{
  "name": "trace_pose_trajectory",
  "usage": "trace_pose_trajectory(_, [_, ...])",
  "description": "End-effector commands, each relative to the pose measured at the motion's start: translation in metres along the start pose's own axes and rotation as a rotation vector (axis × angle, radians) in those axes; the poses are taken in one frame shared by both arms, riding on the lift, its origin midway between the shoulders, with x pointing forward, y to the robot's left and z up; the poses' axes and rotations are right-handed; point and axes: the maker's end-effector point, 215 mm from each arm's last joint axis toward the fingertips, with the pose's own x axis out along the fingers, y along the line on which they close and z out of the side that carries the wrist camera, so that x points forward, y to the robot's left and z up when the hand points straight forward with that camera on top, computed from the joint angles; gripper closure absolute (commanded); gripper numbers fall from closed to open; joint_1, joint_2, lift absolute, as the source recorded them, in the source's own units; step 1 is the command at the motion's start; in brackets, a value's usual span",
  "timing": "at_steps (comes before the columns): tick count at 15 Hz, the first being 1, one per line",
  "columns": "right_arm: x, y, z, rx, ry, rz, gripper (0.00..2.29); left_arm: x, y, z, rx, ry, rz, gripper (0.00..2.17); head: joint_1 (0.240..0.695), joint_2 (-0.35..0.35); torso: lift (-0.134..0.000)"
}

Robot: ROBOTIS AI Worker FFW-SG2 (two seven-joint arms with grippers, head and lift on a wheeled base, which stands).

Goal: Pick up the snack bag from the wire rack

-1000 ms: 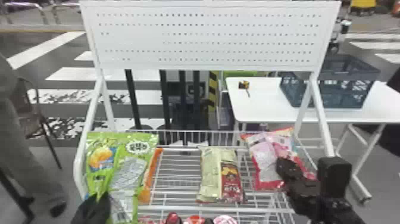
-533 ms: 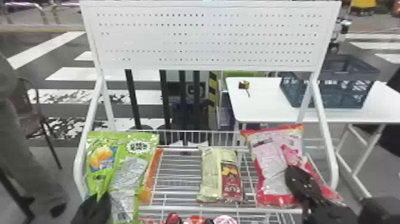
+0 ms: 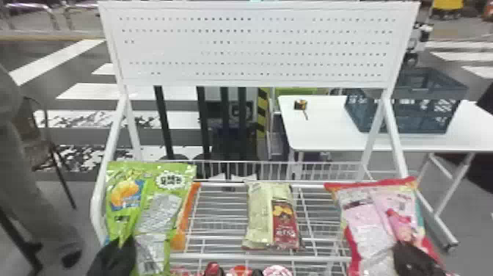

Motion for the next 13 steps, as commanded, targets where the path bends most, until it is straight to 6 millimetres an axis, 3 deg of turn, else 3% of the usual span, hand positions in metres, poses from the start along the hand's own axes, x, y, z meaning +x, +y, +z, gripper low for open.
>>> trace_pose_trajectory(1, [-0.0076, -0.0013, -0.0009, -0.004, 0.011, -0.004, 2.25, 0.0000, -0.0003, 0.0019, -0.002, -0.005, 0.000, 1.88, 0.499, 0.000, 0.000])
trace_pose_trajectory(13, [-0.0101, 0.0003, 0.0024, -0.003, -0.001, -0.002, 2.25, -0.0033, 0.0005, 0.0062, -0.004, -0.008, 0.007, 1.88, 0.499, 0.000, 0.000])
